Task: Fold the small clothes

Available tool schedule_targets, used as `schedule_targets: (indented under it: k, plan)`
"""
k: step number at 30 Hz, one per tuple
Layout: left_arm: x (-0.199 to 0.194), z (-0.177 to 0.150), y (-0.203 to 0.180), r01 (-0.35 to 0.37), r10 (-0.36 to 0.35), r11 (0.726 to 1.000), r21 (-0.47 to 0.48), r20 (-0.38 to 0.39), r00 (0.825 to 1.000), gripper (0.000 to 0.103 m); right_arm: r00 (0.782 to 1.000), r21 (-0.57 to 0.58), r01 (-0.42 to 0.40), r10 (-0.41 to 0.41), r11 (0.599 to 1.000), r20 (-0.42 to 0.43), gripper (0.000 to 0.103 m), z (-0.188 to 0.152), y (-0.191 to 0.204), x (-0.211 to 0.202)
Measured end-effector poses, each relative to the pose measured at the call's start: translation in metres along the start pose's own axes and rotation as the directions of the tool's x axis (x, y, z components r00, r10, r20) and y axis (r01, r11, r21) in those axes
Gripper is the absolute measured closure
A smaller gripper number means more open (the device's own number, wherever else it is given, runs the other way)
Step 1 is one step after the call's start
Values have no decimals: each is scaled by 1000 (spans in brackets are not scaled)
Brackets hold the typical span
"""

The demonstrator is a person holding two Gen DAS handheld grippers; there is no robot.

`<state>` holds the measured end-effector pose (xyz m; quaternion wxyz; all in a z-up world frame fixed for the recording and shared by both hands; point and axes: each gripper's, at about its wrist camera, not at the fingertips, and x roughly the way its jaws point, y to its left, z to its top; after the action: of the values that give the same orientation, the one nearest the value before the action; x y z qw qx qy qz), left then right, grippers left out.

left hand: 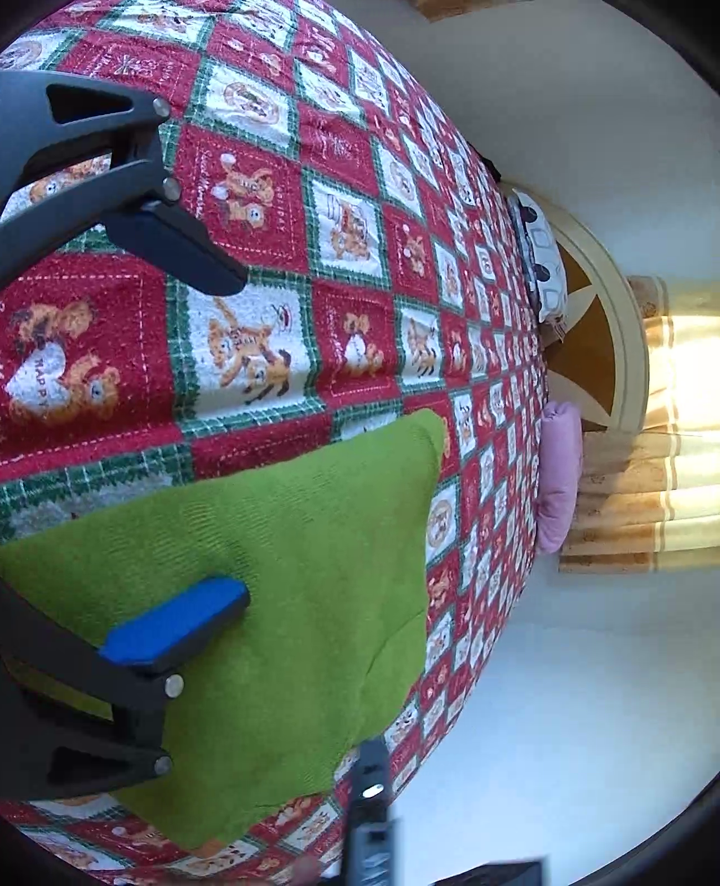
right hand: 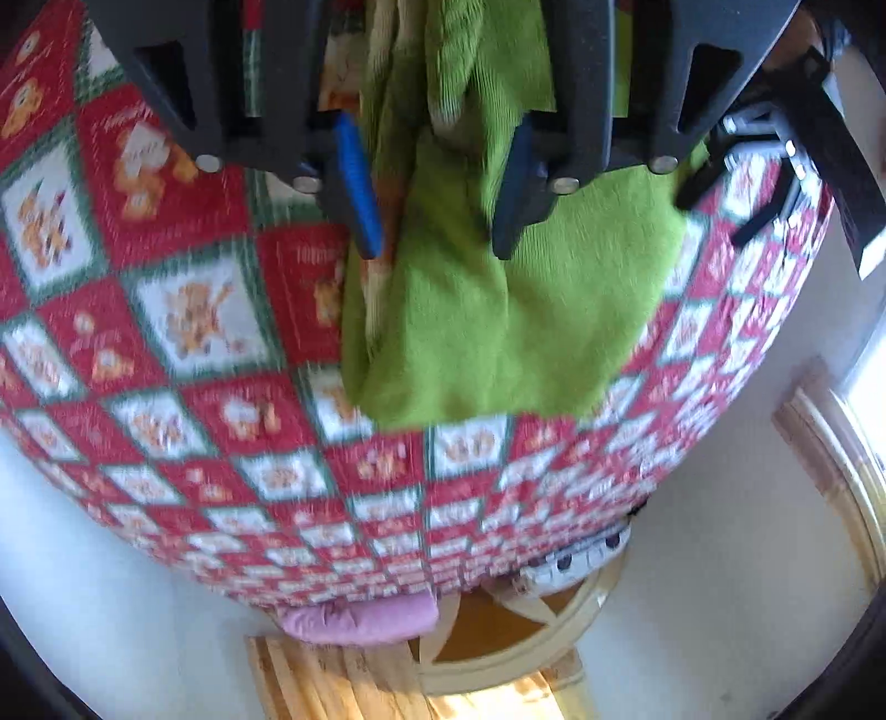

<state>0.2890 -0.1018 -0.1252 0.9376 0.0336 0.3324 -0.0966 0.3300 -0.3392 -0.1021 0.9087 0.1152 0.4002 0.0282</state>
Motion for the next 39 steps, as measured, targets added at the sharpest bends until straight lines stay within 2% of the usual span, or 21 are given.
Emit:
schedule_targets:
  k: [1,3,5,6,7,12,15,19,21,22,23,25,27,28,29,32,33,34,39]
  plan:
    - [0,0,0,-2,2,1000,2,2,1000,0,1000,7,13,-13,1000,1,60,9,0,5]
    - [0,-1,0,-2,2,1000,3,5,1000,0,1000,52,-12,13,999,-18,60,21,-6,17]
    - [0,-1,2,12,-12,1000,-6,1,1000,0,994,123,-44,57,991,-98,64,29,-15,42]
    - [1,0,3,20,-20,1000,-12,-2,1000,0,989,147,-47,66,988,-130,75,30,-18,53]
    - [1,0,4,31,-31,999,-19,-3,1000,0,990,132,-33,51,991,-135,97,30,-17,57]
    - [-1,-1,4,74,-74,997,-27,3,997,0,997,29,80,-80,996,-21,98,39,-8,41]
    - [2,-1,0,83,-83,996,-12,-8,996,0,991,26,107,-105,994,-80,98,35,-19,67]
    - [5,-1,4,109,-110,993,-36,-22,994,0,992,19,107,-105,994,-74,97,32,-19,66]
    - [5,-2,5,114,-115,992,-45,-23,993,0,993,15,99,-98,995,-62,87,33,-17,54]
    - [5,-2,5,115,-117,992,-48,-23,993,0,994,14,103,-102,995,-32,77,31,-13,38]
    - [5,-2,5,117,-118,992,-48,-24,993,0,995,7,101,-101,995,-6,76,30,-9,29]
    - [6,-2,4,117,-118,992,-45,-26,993,0,998,-36,49,-48,998,41,76,22,4,2]
    - [6,-2,4,116,-117,992,-45,-26,993,0,999,-81,-18,21,997,35,76,11,16,-9]
    - [6,-2,3,117,-118,992,-44,-27,993,0,998,-115,-60,61,992,3,76,1,22,-11]
    - [6,-2,4,119,-120,992,-46,-28,992,0,998,-134,-67,64,989,-24,76,-4,24,-10]
    - [6,-1,3,130,-131,991,-41,-31,991,0,994,-186,-21,1,982,-109,80,-26,21,4]
    - [4,-1,2,131,-132,991,-34,-28,991,0,994,-198,-10,-13,980,-113,84,-32,17,6]
    - [2,-1,1,131,-131,991,-29,-19,991,0,994,-213,14,-37,977,-106,94,-37,14,6]
    - [2,0,-3,186,-187,982,-36,-27,982,0,995,-209,1,-21,978,-96,95,-42,6,3]
